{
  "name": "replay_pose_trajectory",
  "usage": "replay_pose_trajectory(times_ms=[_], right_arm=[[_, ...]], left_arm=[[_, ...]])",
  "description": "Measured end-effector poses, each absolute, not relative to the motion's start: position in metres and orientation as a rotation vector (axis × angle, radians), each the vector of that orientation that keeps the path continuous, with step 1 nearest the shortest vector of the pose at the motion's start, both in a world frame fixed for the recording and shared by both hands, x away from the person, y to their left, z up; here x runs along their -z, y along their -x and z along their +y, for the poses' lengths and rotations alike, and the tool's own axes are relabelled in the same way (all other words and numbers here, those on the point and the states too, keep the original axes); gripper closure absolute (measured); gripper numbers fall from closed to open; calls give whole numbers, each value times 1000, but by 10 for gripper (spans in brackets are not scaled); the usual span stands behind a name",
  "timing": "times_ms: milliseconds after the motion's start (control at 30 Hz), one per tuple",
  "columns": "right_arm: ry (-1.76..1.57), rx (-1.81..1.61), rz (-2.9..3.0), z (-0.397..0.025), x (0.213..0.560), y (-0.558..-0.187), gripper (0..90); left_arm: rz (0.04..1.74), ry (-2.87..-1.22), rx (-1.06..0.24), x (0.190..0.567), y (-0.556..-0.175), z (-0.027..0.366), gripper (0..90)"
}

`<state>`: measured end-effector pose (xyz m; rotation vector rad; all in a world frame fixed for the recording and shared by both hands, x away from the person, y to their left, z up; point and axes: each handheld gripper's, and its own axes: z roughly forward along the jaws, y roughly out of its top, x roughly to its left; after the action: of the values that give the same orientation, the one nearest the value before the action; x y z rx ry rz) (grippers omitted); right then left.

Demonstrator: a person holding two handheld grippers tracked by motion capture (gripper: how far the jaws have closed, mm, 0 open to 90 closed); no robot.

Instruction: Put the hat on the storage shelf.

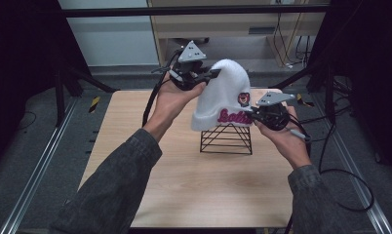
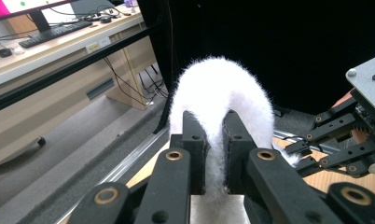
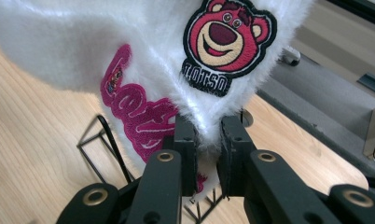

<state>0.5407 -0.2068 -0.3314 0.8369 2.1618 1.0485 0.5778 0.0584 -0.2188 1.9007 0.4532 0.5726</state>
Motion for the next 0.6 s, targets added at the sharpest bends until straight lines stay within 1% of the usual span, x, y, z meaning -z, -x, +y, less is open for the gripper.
replay_pose_trajectory(times_ms=[367,467,600], right_arm=[[-868,-1031,2160,-221,342,-537,798],[-867,-1027,2170,-221,345,-535,798],[-868,-1010,2185,-221,351,-535,796]], left_arm=[[429,-1951,-576,227,-577,45,824],[416,-1974,-594,230,-575,43,823],[419,-1991,-583,235,-577,41,823]])
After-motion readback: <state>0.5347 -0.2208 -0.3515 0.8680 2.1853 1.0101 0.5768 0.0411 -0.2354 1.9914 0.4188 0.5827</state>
